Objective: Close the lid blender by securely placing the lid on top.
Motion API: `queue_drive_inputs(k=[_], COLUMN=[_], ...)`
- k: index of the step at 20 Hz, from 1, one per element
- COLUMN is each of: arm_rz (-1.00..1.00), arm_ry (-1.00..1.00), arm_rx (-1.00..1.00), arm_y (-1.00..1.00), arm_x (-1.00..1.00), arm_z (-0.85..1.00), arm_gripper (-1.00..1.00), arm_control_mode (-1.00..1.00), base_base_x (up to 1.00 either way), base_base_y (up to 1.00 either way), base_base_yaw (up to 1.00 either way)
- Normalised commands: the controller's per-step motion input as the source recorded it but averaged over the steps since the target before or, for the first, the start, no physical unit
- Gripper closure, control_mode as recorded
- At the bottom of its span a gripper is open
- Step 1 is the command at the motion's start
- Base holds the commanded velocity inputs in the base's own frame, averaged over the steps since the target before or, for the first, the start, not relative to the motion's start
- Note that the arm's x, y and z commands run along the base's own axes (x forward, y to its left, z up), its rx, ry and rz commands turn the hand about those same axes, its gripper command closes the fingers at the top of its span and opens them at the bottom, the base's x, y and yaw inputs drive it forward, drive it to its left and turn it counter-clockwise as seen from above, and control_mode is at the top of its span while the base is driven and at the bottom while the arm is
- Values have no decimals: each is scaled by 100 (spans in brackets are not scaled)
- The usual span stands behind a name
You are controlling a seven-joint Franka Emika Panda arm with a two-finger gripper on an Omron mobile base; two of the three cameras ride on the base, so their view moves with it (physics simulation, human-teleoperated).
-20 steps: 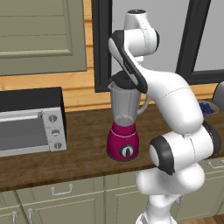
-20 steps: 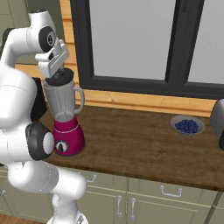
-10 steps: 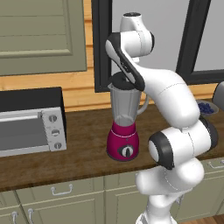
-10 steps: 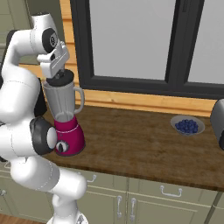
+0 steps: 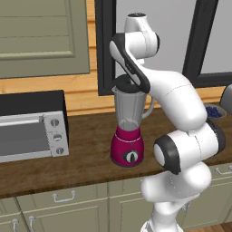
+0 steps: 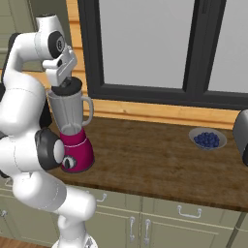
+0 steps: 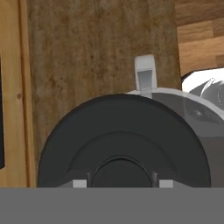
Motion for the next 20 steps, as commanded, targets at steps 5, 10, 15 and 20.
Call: queue_drive_inputs(k=[5,10,15,20], arm_rz=[11,18,19,15], arm_ry=[0,0,0,0], arm_rx=[0,1,1,0], arm_y=[0,-3,-4,0], arm_x=[-13,-22,-14,0], arm_z=[-2,0,-2,-17], arm_gripper=[100,100,100,100], arm_control_mode=[-100,-100,-100,-100], base_base_x=[0,0,0,0], base_base_y=[0,0,0,0], base_base_yaw=[0,0,0,0])
